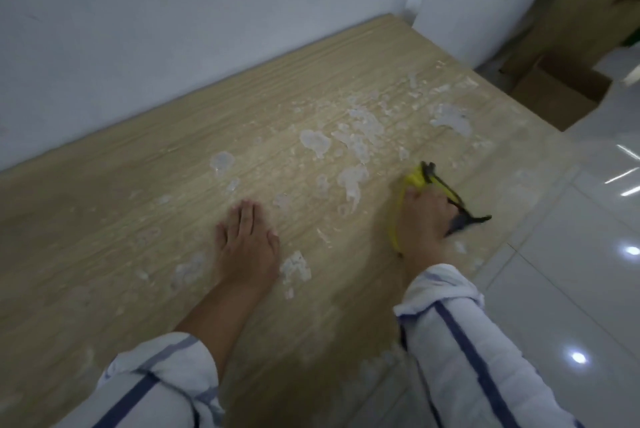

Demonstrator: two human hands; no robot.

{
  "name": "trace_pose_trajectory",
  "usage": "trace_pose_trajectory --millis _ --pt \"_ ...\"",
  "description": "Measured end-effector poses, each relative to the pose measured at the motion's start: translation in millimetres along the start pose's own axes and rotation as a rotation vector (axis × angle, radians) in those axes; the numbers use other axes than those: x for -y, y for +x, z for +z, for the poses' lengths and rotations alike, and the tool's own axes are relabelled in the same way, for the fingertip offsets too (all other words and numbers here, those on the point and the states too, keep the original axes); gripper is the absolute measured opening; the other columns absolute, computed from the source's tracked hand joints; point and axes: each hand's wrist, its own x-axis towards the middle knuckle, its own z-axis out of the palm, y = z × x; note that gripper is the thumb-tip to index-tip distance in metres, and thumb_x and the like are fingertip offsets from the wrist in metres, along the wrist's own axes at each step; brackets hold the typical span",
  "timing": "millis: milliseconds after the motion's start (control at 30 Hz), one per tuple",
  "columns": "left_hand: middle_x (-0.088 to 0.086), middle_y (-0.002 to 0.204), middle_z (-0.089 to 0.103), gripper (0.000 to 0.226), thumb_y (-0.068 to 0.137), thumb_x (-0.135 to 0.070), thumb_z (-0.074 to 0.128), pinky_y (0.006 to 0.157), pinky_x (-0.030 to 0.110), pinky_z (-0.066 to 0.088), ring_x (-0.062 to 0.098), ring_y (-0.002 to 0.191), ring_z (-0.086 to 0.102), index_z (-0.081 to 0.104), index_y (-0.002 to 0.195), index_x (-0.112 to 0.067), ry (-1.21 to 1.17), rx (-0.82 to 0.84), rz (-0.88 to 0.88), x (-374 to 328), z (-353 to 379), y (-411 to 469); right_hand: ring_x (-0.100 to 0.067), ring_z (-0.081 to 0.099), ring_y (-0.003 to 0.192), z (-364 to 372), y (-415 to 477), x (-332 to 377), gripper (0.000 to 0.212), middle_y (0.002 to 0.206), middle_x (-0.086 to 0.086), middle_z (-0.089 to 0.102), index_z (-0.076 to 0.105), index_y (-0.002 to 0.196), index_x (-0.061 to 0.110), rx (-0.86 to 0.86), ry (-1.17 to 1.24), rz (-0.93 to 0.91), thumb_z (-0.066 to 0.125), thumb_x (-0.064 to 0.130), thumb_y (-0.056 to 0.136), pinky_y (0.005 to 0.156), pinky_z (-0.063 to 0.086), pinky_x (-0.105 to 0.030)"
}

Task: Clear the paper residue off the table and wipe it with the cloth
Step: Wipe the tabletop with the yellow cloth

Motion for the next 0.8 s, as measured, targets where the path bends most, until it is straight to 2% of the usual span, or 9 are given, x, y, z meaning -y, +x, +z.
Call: trace_pose_trajectory --millis 33,67,167,267,467,533,600,700,800 --pt "0.005 0.159 -0.003 0.059 0.099 -0.035 0.019 0.117 0.043 -0.003 0.022 0.146 -0.006 0.003 0.15 -0.011 -0.002 0.005 0.015 -3.5 1.9 -5.8 -0.032 0.054 0.082 2.4 -19.9 17.4 0.021 0.081 -0.015 0.059 0.058 0.088 0.01 0.041 -0.019 -0.12 0.043 0.024 0.093 0.072 0.041 -0.04" --pt "0.004 0.159 -0.003 0.059 0.099 -0.035 0.018 0.118 0.043 -0.004 0.021 0.146 -0.007 0.003 0.151 -0.012 -0.009 0.008 0.027 -6.9 4.0 -11.2 -0.033 0.055 0.085 10.3 -44.6 32.6 0.021 0.086 -0.014 0.061 0.06 0.093 0.009 0.111 0.015 -0.27 0.044 0.023 0.093 0.074 0.042 -0.04" --pt "0.002 0.16 -0.003 0.057 0.1 -0.036 0.017 0.118 0.043 -0.005 0.019 0.146 -0.008 0.003 0.151 -0.014 0.003 0.008 0.041 -15.3 9.0 -25.5 -0.037 0.044 0.113 30.2 -109.9 34.4 0.043 0.138 -0.01 0.049 0.048 0.128 0.007 0.224 0.126 -0.543 0.04 0.035 0.096 0.091 0.038 -0.043" --pt "0.003 0.159 -0.004 0.058 0.1 -0.037 0.015 0.118 0.043 -0.004 0.019 0.146 -0.009 0.001 0.15 -0.013 0.013 0.021 0.076 -21.2 13.8 -37.7 -0.037 0.045 0.112 18.2 -91.5 -20.8 0.04 0.132 -0.013 0.053 0.046 0.131 0.011 0.132 0.094 -0.467 0.044 0.029 0.095 0.091 0.039 -0.042" --pt "0.006 0.159 -0.004 0.06 0.099 -0.036 0.018 0.117 0.043 -0.005 0.021 0.146 -0.009 0.001 0.15 -0.011 -0.009 0.033 0.134 -37.7 22.1 -70.2 -0.038 0.044 0.109 -28.7 -26.5 -107.0 0.033 0.11 -0.021 0.059 0.053 0.108 0.005 0.005 0.045 -0.015 0.038 0.032 0.095 0.087 0.041 -0.045" --pt "0.006 0.159 -0.003 0.06 0.099 -0.036 0.018 0.118 0.044 -0.004 0.021 0.146 -0.008 0.002 0.151 -0.011 -0.015 0.032 0.126 -44.4 24.6 -72.3 -0.038 0.052 0.101 -25.4 -45.6 -78.5 0.03 0.101 -0.02 0.061 0.057 0.102 0.006 0.021 0.078 -0.124 0.038 0.029 0.094 0.083 0.045 -0.045" --pt "0.005 0.159 -0.002 0.059 0.099 -0.037 0.018 0.118 0.044 -0.004 0.021 0.146 -0.006 0.004 0.151 -0.012 -0.031 0.032 0.108 -48.9 26.5 -67.4 -0.039 0.057 0.092 -7.2 -92.7 -44.7 0.034 0.096 -0.02 0.064 0.058 0.108 0.007 0.059 0.064 -0.407 0.042 0.032 0.091 0.077 0.05 -0.044" --pt "0.005 0.16 0.0 0.06 0.098 -0.038 0.019 0.118 0.044 0.0 0.023 0.146 -0.004 0.006 0.151 -0.014 -0.011 0.026 0.092 -60.7 28.9 -59.5 -0.034 0.061 0.072 6.0 -117.5 -50.3 0.044 0.089 -0.015 0.07 0.062 0.107 0.006 0.047 0.09 -0.658 0.046 0.039 0.083 0.06 0.051 -0.035" --pt "0.007 0.159 0.0 0.061 0.098 -0.038 0.02 0.118 0.044 0.0 0.024 0.146 -0.004 0.005 0.151 -0.011 0.011 0.028 0.066 -74.1 27.1 -51.4 -0.039 0.058 0.082 -0.5 -56.7 -97.8 0.04 0.092 -0.021 0.066 0.056 0.12 0.007 0.023 0.065 -0.541 0.057 0.028 0.085 0.068 0.049 -0.04"
